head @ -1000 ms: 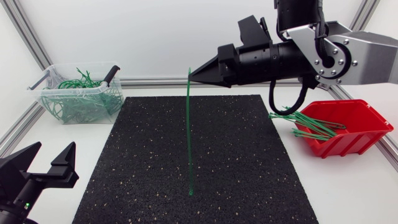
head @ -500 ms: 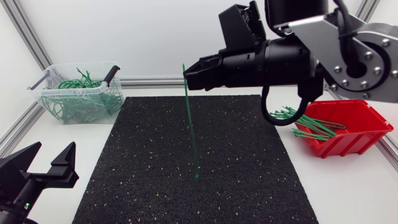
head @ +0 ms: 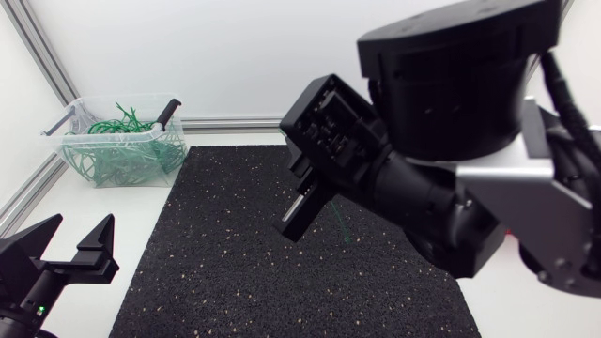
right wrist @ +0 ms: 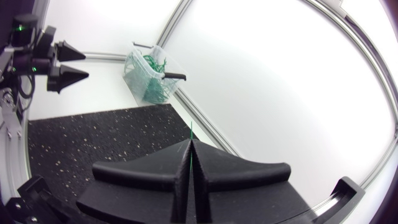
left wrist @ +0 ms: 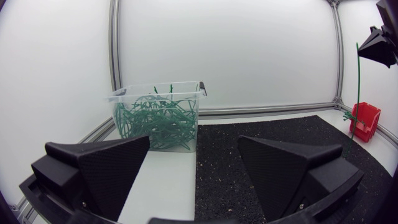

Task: Take a green cable tie from the red box, thread the tail through the head to close it, then place it in the transparent bin on the left.

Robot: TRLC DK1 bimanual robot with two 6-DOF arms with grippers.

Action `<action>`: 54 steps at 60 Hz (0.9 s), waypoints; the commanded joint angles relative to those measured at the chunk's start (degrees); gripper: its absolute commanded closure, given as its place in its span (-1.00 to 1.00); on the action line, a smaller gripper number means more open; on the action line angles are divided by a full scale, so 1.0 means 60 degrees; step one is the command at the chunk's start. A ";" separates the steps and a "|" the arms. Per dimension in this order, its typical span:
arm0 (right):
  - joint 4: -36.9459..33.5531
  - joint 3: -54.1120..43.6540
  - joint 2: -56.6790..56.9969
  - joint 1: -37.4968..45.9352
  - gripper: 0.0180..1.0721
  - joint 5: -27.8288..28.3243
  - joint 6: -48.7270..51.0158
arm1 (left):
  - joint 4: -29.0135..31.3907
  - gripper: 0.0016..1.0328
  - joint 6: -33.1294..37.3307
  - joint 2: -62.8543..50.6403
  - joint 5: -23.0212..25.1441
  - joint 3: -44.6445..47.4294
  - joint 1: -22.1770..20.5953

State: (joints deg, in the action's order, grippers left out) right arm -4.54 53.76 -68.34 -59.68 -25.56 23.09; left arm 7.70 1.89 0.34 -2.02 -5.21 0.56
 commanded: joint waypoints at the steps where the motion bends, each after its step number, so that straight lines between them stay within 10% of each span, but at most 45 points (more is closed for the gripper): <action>1: 0.0346 -0.0258 -0.0608 -0.0263 0.87 -0.0632 0.0722 | 0.0591 -0.92 -0.0051 -0.0071 0.0000 0.0327 -0.0034; 25: 0.2250 -0.0141 -0.3801 -0.1259 0.87 -0.2654 0.2641 | 0.0591 -0.92 -0.0051 -0.0100 -0.0015 0.0327 -0.0049; 54: 0.2001 0.0840 -0.5530 -0.1333 0.85 -0.1892 0.1366 | 0.0591 -0.92 -0.0051 -0.0130 -0.0015 0.0327 -0.0078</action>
State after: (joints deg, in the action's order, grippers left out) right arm 7.73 56.62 -98.87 -67.42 -37.54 33.54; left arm 7.68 1.89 0.34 -2.00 -5.21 0.56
